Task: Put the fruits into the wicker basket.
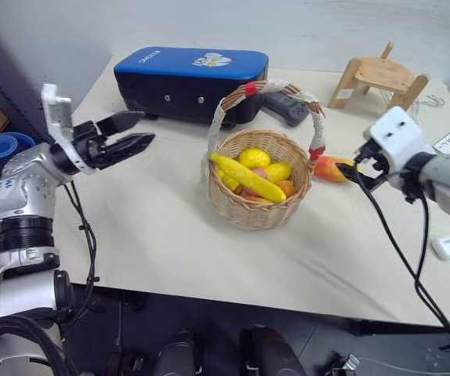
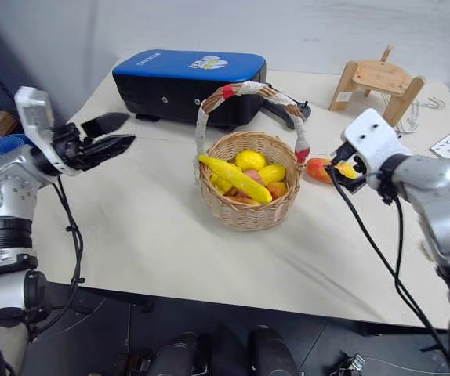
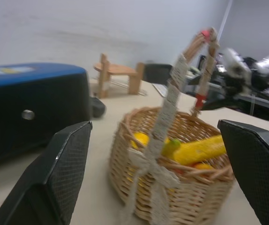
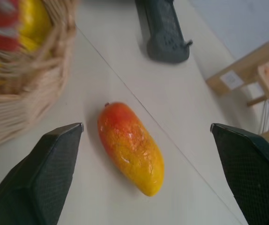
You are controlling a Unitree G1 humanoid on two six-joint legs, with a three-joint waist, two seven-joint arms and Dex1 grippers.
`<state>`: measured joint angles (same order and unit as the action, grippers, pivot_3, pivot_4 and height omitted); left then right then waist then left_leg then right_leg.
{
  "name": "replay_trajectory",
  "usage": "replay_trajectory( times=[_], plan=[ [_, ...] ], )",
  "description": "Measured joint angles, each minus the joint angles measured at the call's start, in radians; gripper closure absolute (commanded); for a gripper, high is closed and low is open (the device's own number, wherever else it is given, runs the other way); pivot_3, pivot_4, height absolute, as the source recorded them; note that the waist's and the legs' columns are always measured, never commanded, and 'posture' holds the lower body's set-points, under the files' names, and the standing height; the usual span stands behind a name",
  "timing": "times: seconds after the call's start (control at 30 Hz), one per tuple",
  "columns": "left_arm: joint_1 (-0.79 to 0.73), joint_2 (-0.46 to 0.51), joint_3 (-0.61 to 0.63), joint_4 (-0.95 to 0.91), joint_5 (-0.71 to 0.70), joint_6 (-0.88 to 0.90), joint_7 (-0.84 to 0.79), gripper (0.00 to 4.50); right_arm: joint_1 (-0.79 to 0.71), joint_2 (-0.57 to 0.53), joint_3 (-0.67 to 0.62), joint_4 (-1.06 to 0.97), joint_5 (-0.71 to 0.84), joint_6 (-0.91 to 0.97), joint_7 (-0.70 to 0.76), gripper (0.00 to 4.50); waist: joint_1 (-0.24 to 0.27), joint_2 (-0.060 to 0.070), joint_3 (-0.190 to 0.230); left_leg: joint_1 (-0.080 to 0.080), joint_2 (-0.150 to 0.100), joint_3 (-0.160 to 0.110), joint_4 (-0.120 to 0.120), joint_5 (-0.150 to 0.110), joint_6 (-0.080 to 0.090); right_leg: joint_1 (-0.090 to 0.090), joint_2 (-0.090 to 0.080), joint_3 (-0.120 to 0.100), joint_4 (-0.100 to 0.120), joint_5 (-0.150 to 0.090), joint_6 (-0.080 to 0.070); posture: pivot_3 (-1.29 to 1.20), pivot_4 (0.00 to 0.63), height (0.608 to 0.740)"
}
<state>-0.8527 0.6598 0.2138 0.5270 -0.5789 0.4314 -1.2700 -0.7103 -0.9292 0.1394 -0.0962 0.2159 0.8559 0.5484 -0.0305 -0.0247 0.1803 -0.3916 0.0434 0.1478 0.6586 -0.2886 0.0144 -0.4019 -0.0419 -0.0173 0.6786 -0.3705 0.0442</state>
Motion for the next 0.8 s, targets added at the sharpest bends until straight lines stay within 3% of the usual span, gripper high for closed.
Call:
replay_trajectory(
  times=[0.13,0.43,0.63,0.8],
  plan=[
    [-0.017,-0.029,-0.024,0.031,0.026,-0.038,-0.026,0.0,-0.113,0.104,0.076,0.217,-0.056,-0.055,0.037,0.0,-0.001,0.0,0.0,-0.001,0.0,0.0,0.004,0.0,0.0,-0.002,0.0,0.0,0.004,0.0,0.0,0.0,0.15,0.74],
    [-0.047,-0.068,-0.037,0.084,0.047,-0.095,-0.062,0.0,-0.228,0.218,0.211,0.609,-0.276,-0.346,0.058,0.0,-0.022,0.0,0.0,-0.009,0.001,0.002,0.008,0.0,0.0,-0.012,0.0,0.001,0.012,0.0,0.0,0.0,0.15,0.74],
    [-0.085,-0.098,-0.038,0.106,0.057,-0.107,-0.064,0.0,-0.297,0.27,0.218,0.823,-0.396,-0.499,0.035,0.0,-0.03,0.0,0.0,-0.009,0.001,0.002,0.008,0.001,0.0,-0.012,0.0,0.001,0.012,0.0,0.0,0.0,0.15,0.74],
    [-0.093,-0.116,-0.038,0.107,0.061,-0.107,-0.061,0.0,-0.363,0.336,0.185,0.949,-0.405,-0.517,0.064,0.0,-0.047,0.0,0.0,-0.008,0.002,0.002,0.009,0.001,-0.001,-0.012,0.001,0.001,0.015,0.0,0.0,0.0,0.15,0.74]
  ],
)
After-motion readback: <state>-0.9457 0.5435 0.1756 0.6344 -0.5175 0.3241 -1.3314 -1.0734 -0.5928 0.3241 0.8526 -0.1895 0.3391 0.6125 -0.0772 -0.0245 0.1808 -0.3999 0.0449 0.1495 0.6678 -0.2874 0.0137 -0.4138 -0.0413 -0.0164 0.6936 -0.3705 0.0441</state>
